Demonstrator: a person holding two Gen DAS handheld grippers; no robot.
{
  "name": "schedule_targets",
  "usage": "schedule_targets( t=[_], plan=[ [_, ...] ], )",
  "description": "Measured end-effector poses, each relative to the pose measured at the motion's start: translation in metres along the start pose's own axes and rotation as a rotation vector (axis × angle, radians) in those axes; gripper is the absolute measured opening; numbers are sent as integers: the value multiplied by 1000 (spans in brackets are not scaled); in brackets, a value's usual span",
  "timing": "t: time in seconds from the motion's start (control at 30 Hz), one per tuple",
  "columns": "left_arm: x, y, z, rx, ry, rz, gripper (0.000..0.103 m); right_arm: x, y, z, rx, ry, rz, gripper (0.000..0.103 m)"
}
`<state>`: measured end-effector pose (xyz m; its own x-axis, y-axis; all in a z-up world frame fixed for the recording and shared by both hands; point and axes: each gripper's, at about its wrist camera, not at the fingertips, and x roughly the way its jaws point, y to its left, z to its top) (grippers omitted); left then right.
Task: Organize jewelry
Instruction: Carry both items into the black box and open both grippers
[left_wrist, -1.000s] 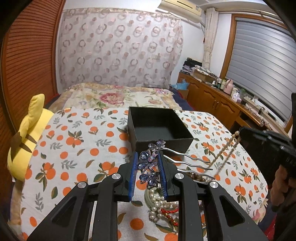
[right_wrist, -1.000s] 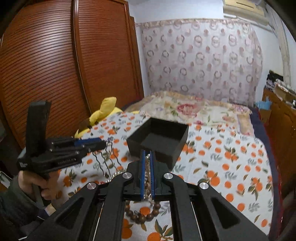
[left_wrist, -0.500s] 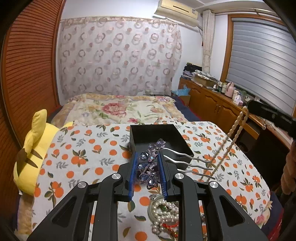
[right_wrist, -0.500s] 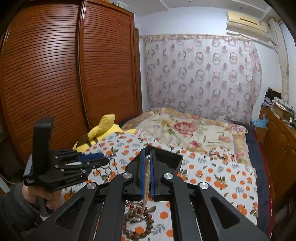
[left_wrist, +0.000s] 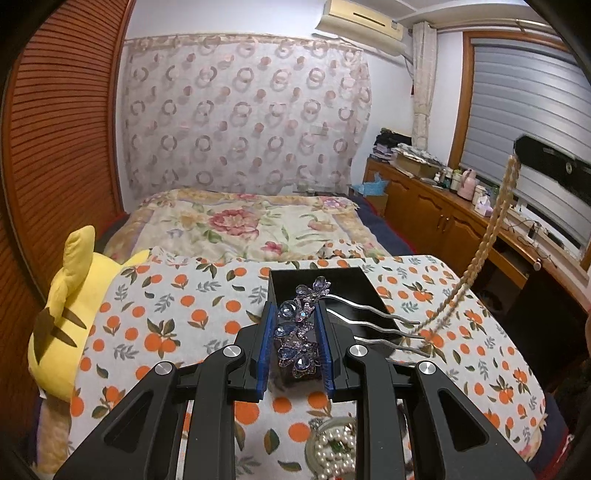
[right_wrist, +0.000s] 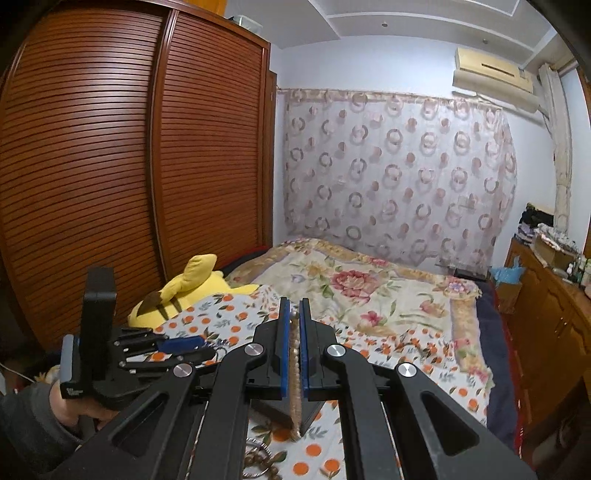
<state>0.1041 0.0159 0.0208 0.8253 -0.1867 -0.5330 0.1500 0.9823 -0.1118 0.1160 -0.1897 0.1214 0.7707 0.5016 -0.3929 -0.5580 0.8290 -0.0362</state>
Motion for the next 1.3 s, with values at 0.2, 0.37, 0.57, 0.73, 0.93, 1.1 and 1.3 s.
schedule_targets(
  t=[0.2, 0.37, 0.57, 0.73, 0.93, 1.1, 1.3],
  plan=[
    [15, 2, 8, 4, 5, 26, 20, 23, -11, 21, 9, -13, -6, 6],
    [25, 3, 12, 2, 12, 36, 20, 45, -14, 20, 16, 24, 9, 6],
    [44, -1, 10, 10, 38, 41, 20, 83, -27, -18, 92, 139, 37, 6],
    [65, -3, 7, 13, 67, 47, 20, 113, -31, -53, 143, 226, 67, 7],
    [85, -8, 4, 19, 98, 52, 20, 120, -31, -71, 163, 253, 75, 15],
    [87, -11, 4, 21, 95, 58, 26, 111, -33, -77, 152, 248, 63, 21],
    [71, -15, 4, 41, 69, 46, 42, 93, -33, -90, 148, 233, 53, 37]
  ],
)
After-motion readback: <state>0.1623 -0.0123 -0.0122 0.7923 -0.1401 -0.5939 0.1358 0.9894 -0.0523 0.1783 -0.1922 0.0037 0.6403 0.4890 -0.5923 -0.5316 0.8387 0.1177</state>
